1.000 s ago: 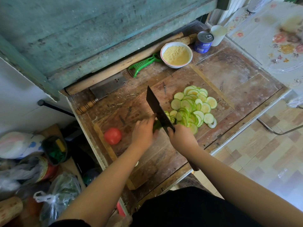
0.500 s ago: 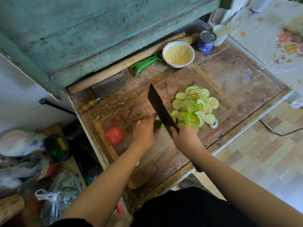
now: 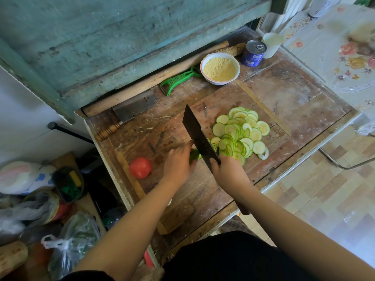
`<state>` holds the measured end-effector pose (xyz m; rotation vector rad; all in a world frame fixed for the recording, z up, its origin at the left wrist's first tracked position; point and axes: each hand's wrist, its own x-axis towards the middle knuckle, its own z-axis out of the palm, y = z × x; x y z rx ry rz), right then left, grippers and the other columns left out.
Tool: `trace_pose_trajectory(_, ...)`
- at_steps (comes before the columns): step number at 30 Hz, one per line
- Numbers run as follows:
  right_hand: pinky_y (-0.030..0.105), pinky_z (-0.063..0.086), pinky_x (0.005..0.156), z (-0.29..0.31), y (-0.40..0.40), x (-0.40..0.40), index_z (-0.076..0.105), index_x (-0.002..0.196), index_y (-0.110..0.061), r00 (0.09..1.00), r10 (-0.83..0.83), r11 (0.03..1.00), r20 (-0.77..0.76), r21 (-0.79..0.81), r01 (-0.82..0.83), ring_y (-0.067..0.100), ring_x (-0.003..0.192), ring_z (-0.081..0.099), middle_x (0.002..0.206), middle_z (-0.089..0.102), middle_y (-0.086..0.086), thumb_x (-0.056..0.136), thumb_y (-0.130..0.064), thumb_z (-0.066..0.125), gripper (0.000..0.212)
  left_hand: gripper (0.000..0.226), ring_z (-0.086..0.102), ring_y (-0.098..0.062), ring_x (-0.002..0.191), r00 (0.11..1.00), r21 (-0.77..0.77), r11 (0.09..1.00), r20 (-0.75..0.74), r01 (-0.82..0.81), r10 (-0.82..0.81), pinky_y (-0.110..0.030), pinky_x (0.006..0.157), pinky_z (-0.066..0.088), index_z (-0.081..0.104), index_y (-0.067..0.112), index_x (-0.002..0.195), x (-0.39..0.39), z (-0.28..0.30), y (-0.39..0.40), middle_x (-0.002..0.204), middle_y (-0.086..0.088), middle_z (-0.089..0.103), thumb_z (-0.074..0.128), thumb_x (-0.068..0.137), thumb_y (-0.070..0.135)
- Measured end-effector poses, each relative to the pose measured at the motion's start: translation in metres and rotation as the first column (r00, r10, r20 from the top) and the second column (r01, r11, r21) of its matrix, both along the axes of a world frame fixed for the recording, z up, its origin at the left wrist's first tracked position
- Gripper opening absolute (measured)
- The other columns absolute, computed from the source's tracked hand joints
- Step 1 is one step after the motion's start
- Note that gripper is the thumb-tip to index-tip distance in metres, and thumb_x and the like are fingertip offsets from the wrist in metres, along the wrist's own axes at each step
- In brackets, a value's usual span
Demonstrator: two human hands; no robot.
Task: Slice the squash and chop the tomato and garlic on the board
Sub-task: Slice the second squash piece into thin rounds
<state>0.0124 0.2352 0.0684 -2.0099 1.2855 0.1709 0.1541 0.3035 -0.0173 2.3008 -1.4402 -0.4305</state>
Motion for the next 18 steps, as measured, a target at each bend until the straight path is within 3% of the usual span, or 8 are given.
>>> trace_pose_trajectory(6,0.026,0.033,0.045,-0.005,-0.002,0.004,0.049,0.081,-0.012,0.999,0.014,1.000,-0.037,0.018,-0.013,0.017,0.054,0.046,0.062,0.048,0.001,0.100,-0.032,0.038,0.030,0.061,0.054,-0.025,0.105,1.000,0.033,0.999,-0.001,-0.020,0.020,-0.033,0.090,0.042,0.036,0.022,0.140,-0.002,0.003,0.000,0.119,-0.001,0.061,0.063,0.086,0.030)
trace_pose_trajectory(12,0.029,0.038,0.058,-0.016,-0.001,0.016,0.053,0.085,-0.010,0.998,0.016,0.999,-0.064,0.035,-0.013,0.025,0.067,0.051,0.067,0.048,0.001,0.100,-0.031,0.038,0.030,0.063,0.055,-0.028,0.106,1.000,0.015,1.000,-0.015,-0.010,0.010,-0.036,0.091,0.042,0.036,0.016,0.142,-0.001,0.004,0.001,0.116,-0.009,0.061,0.064,0.086,0.027)
trace_pose_trajectory(18,0.027,0.033,0.046,-0.013,-0.003,0.006,0.050,0.075,-0.016,1.000,-0.024,0.999,-0.010,0.027,0.024,0.020,0.057,0.051,0.062,0.051,0.000,0.100,-0.034,0.039,0.032,0.064,0.056,-0.028,0.108,0.999,-0.013,1.000,-0.043,0.012,-0.013,-0.039,0.094,0.043,0.037,0.017,0.142,0.001,0.003,0.001,0.117,-0.008,0.060,0.065,0.085,0.026)
